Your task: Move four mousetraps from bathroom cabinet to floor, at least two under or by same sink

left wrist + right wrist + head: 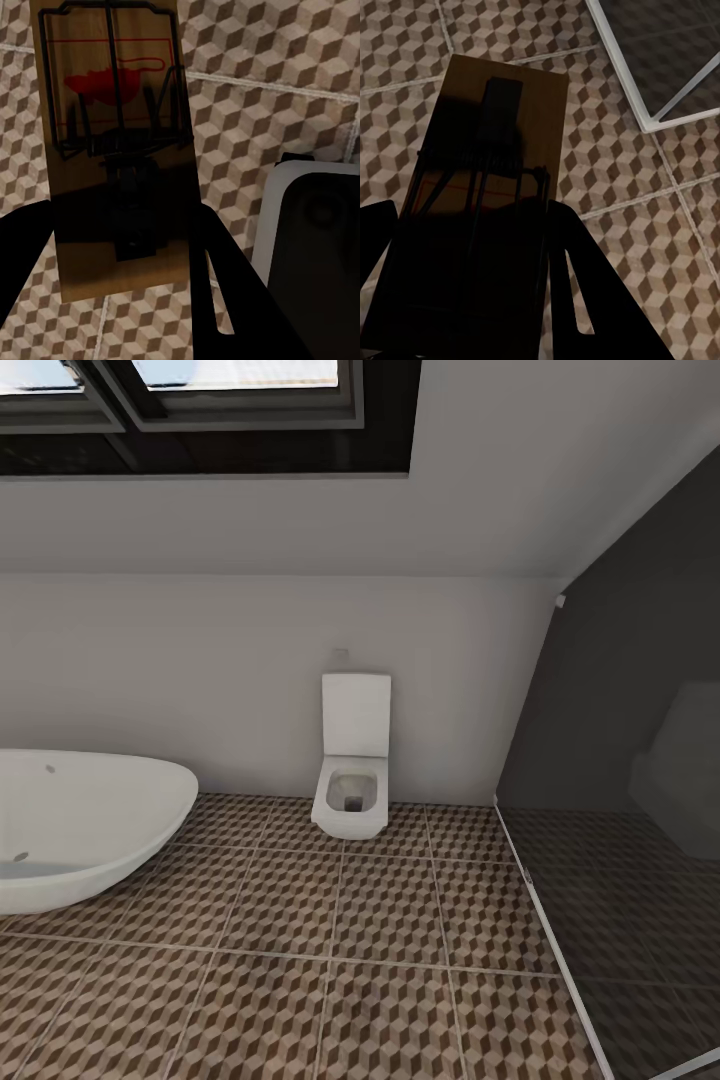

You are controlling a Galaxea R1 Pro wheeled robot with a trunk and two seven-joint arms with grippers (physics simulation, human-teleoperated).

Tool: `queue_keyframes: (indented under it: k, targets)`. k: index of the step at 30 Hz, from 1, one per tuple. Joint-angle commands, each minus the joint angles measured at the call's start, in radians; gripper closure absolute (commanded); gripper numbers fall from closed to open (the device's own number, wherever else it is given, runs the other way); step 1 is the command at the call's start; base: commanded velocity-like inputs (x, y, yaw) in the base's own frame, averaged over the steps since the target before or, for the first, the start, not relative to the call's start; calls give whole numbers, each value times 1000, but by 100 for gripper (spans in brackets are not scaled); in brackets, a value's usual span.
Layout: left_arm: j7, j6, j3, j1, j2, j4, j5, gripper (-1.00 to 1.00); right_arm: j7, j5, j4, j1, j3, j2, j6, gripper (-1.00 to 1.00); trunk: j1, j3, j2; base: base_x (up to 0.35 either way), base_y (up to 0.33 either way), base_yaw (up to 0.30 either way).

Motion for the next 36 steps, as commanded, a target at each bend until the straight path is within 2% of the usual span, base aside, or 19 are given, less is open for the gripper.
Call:
queue_keyframes:
  k: [1, 36]
  targets:
    - [6, -3, -7, -1, -1, 3, -2, 100, -9, -2, 0, -1, 9, 0, -1, 100, 1, -2, -2, 0, 0, 0]
    - [6, -3, -7, -1, -1, 3, -2, 100, -9, -2, 0, -1, 9, 0, -1, 100, 1, -2, -2, 0, 0, 0]
